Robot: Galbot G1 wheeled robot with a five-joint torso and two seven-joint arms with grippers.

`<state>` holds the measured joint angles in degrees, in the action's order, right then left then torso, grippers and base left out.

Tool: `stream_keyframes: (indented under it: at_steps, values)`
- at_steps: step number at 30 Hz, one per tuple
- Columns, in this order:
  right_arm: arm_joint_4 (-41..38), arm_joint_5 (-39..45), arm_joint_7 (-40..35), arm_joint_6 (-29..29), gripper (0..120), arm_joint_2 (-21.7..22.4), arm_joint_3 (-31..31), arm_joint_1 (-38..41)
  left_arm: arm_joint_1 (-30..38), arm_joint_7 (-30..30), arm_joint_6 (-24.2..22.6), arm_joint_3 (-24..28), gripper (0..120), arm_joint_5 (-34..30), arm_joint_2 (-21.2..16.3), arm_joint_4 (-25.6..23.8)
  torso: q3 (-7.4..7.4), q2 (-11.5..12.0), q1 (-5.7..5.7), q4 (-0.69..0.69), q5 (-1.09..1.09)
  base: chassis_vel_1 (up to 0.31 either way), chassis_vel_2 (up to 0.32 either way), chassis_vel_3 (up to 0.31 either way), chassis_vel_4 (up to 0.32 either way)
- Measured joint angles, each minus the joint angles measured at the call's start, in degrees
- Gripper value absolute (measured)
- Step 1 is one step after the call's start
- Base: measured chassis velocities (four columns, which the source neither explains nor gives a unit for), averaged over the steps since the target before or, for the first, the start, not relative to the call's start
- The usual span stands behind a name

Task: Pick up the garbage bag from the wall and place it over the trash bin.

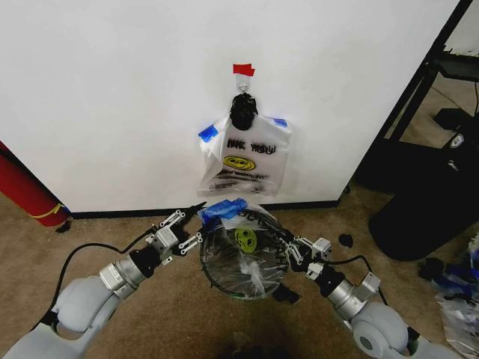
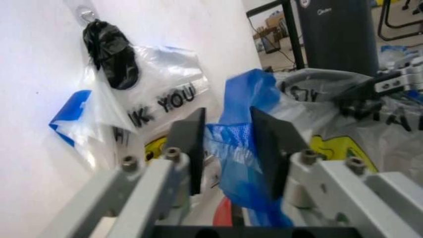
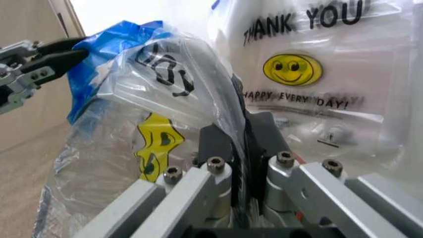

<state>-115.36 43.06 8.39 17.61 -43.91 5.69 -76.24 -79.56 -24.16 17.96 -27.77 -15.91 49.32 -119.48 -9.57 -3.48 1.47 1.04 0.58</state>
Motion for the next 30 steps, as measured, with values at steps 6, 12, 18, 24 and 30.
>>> stream_keyframes:
  at_steps: [6, 12, 18, 24, 30]
  values:
    - [-0.3, -0.2, -0.2, 0.2, 1, 0.0, 0.4, -0.3, -0.8, -0.2, 0.0, -0.5, 3, 0.2, 0.3, -0.9, 0.0, 0.0, 0.0, 0.0, 0.0, 0.0, 0.0, 0.0, 0.0]
    - [-0.2, -0.7, 0.8, 0.8, 1, 0.0, 0.5, -0.5, -0.7, 1.8, -0.7, -0.7, 0, 0.2, 0.2, -1.6, 0.0, 0.0, 0.0, 0.0, 0.0, 0.0, 0.0, 0.0, 0.0]
    - [1.8, -0.9, 9.9, 3.3, 1, 0.4, 1.5, -0.7, 0.4, 3.6, -3.7, -0.9, 0, -0.7, -1.0, -1.0, 0.0, 0.0, 0.0, 0.0, 0.0, 0.0, 0.0, 0.0, 0.0]
    - [4.4, -0.5, 20.6, 5.7, 1, 0.6, 2.7, 0.0, 1.4, 2.8, -6.7, -0.2, 0, -3.0, -1.8, 1.6, 0.0, 0.0, 0.0, 0.0, 0.01, 0.0, 0.0, 0.0, 0.0]
    - [5.9, 4.1, 27.3, 6.5, 1, 0.2, 2.9, 1.0, 2.8, 2.2, -8.0, 1.1, 0, -2.2, -1.1, 5.3, 0.0, 0.0, 0.0, 0.0, 0.01, 0.0, 0.0, 0.0, 0.0]
